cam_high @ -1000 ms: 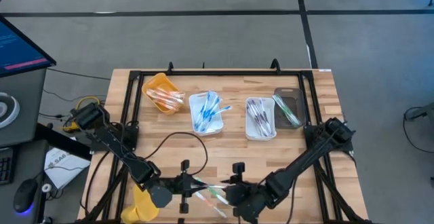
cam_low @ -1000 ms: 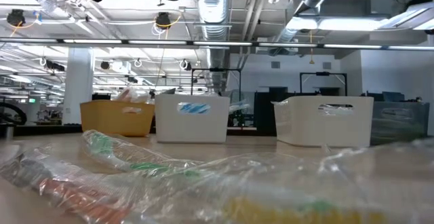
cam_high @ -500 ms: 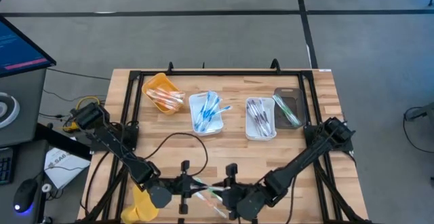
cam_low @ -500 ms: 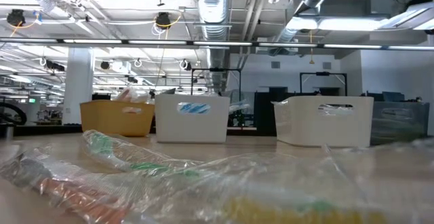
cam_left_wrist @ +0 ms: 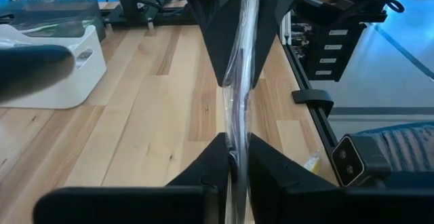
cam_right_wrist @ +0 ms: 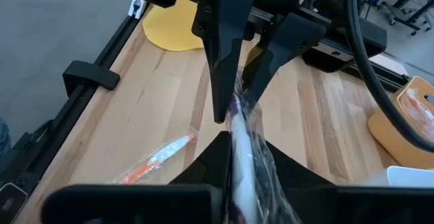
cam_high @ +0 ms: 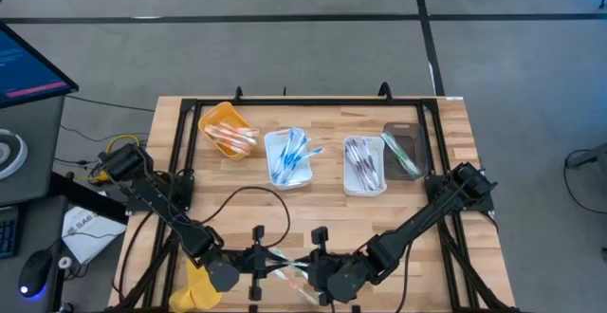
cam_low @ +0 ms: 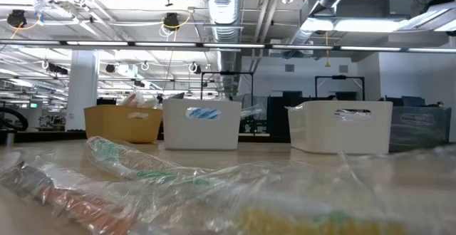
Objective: Pick & Place Toothbrushes
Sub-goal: Put the purple toothbrush into the right white bin
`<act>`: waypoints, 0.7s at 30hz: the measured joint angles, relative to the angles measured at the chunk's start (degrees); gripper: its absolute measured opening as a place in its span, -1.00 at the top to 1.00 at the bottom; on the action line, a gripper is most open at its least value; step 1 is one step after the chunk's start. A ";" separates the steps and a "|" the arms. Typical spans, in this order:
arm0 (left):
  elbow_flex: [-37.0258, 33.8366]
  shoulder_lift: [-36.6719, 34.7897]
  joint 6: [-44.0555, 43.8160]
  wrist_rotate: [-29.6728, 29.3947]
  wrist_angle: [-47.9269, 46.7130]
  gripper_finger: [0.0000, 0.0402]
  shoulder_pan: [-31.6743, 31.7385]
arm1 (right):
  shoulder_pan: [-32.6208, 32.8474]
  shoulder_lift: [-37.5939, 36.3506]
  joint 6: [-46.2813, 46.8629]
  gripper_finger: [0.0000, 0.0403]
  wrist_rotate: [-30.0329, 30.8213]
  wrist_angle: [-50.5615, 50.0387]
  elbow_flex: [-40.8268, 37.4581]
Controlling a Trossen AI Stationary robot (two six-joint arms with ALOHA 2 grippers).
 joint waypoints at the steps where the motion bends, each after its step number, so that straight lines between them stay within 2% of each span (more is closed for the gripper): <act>1: 0.00 0.00 -0.01 0.00 0.02 0.83 0.00 | 0.00 0.00 -0.09 0.85 -0.09 -0.01 0.00; 5: 0.00 0.00 -0.04 0.09 0.15 0.77 0.00 | 0.00 0.00 -0.27 0.93 -0.29 -0.15 0.00; 10: 0.00 0.00 -0.25 1.90 0.38 0.65 0.07 | 0.11 0.00 -0.25 0.92 -0.83 -0.23 0.00; 21: 0.00 -0.02 -3.22 1.29 0.45 0.20 0.56 | 0.28 0.00 2.01 0.92 -0.57 -4.22 0.00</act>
